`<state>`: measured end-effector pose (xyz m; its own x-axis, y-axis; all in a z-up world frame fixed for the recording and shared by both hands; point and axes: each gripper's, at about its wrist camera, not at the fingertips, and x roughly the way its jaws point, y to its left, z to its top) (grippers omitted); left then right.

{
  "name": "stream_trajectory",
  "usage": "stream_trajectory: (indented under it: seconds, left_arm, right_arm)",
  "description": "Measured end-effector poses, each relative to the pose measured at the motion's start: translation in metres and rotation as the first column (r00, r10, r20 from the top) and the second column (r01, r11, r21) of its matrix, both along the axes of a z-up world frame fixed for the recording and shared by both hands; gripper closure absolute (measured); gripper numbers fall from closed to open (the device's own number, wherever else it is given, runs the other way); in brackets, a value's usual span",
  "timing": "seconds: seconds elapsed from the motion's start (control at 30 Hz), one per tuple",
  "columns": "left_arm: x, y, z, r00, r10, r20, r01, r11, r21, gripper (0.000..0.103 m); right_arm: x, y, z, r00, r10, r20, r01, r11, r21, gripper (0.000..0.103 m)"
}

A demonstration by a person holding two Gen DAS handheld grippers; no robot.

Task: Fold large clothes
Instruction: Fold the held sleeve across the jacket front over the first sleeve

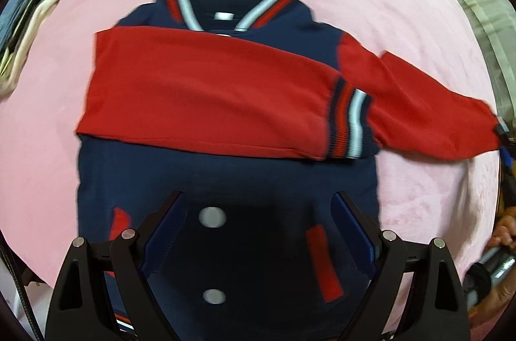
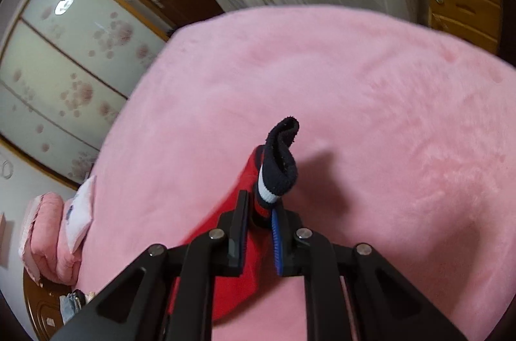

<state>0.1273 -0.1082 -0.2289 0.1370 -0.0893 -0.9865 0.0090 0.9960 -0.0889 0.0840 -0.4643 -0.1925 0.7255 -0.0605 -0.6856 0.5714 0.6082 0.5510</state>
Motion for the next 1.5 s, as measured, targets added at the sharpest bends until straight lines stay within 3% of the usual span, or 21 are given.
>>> stream_trajectory:
  seconds: [0.27,0.47,0.67,0.83,0.97,1.1,1.17,1.23,1.33,1.5]
  left_arm:
    - [0.001,0.072,0.011,0.998,0.050,0.029,-0.050,0.999,0.006,0.014]
    - [0.008,0.128,0.020,0.995,0.095,0.043,-0.095,0.995,0.004,0.014]
    - [0.025,0.152,0.007,0.991,0.120,0.051,-0.120,0.993,0.003,0.014]
    - [0.030,0.162,0.000,0.991,0.126,0.048,-0.126,0.992,-0.001,0.014]
    - [0.032,0.166,-0.004,0.992,0.120,0.042,-0.119,0.993,-0.017,0.014]
    - [0.036,0.165,-0.008,0.994,0.101,0.037,-0.100,0.994,-0.035,0.014]
    - [0.038,0.162,-0.009,0.995,0.093,0.034,-0.092,0.995,-0.042,0.014]
    - [0.039,0.158,-0.009,0.996,0.085,0.036,-0.084,0.995,-0.045,0.014]
    - [0.043,0.149,-0.011,0.996,0.076,0.037,-0.073,0.995,-0.073,0.014]
    - [0.054,0.131,-0.017,0.997,0.074,0.010,-0.070,0.973,-0.220,0.014]
  right_arm:
    - [0.024,0.069,0.068,0.978,0.183,0.102,-0.164,0.972,-0.168,0.091]
    - [0.052,0.149,0.087,0.924,0.372,0.088,-0.340,0.904,-0.259,0.091]
    - [0.071,0.220,0.060,0.857,0.515,0.001,-0.497,0.829,-0.254,0.091]
    - [0.076,0.273,0.011,0.777,0.603,-0.180,-0.629,0.749,-0.208,0.091]
    - [0.072,0.294,-0.020,0.738,0.612,-0.282,-0.666,0.727,-0.166,0.087]
    - [0.065,0.295,-0.028,0.721,0.641,-0.263,-0.681,0.725,-0.099,0.072]
    - [0.061,0.295,-0.026,0.713,0.658,-0.243,-0.691,0.719,-0.080,0.056]
    - [0.058,0.293,-0.023,0.706,0.662,-0.252,-0.697,0.712,-0.085,0.047]
    - [0.050,0.293,-0.020,0.705,0.658,-0.264,-0.700,0.707,-0.106,0.047]
    - [0.042,0.275,-0.019,0.705,0.648,-0.289,-0.697,0.708,-0.113,0.046]
